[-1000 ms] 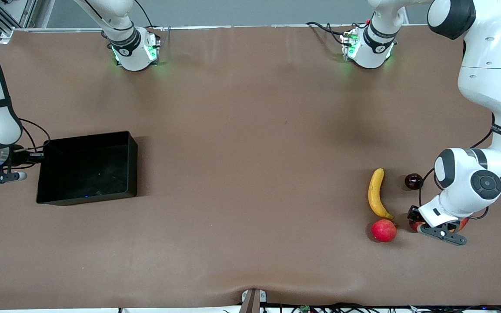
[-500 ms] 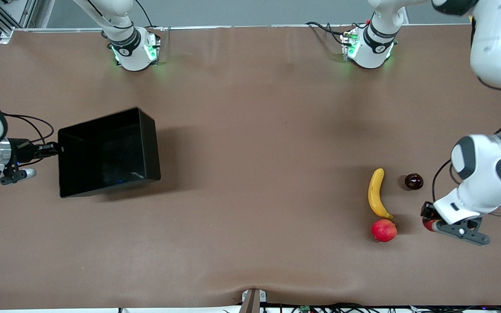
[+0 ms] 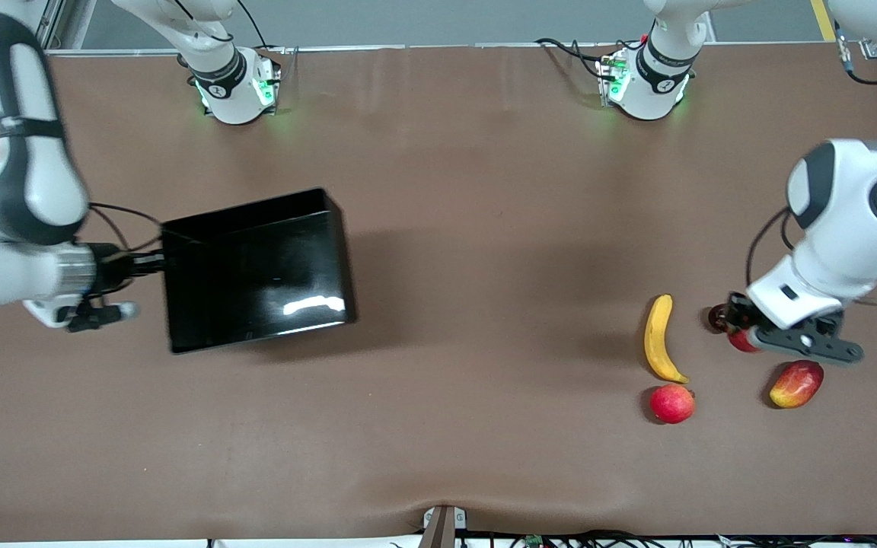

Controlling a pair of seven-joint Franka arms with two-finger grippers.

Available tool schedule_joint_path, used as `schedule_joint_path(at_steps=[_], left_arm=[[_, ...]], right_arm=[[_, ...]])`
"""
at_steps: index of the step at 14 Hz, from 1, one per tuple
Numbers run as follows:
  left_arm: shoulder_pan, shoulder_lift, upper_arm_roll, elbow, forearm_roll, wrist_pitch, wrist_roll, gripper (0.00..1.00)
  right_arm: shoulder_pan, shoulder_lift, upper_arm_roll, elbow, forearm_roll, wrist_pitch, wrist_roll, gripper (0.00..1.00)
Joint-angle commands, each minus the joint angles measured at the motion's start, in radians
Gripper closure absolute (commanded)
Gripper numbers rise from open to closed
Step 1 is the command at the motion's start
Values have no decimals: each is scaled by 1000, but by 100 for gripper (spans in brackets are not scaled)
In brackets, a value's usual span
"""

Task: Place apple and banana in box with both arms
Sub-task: 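Lift the apple with the left gripper while the right gripper drags the tray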

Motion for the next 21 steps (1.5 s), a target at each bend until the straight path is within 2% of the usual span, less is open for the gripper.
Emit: schedule_joint_path(at_steps=[1,4,7,11,17,18,19,21], left_arm=[[9,-50,-81,-37,-20,-42,-147,100],[9,-49,-171,-34,-20,-50,-325,100],[-3,-33,-226,-34,-19,-50,-422,100],[-75,-4,-234,-39,-14,-31,-535,100],[-161,112,-233,-39,-5,105,-675,100],[-175,137,-233,-39,-2,117,-675,100],[-184,152,-233,-39,15,124,-678,100],[-232,178,-231,-37,33,133,-718,100]], right_arm=[[129,-23,-11,-2,25,31,210,100],[294,-12,-13,-13,24,149,469,100],[419,29,-11,-12,25,281,586,100],[563,127,-13,-12,24,462,758,100],[655,241,-16,-6,13,634,810,100],[658,245,-19,-4,13,639,842,57],[655,244,-20,-4,9,636,859,1],[643,225,-22,14,-8,620,860,0]])
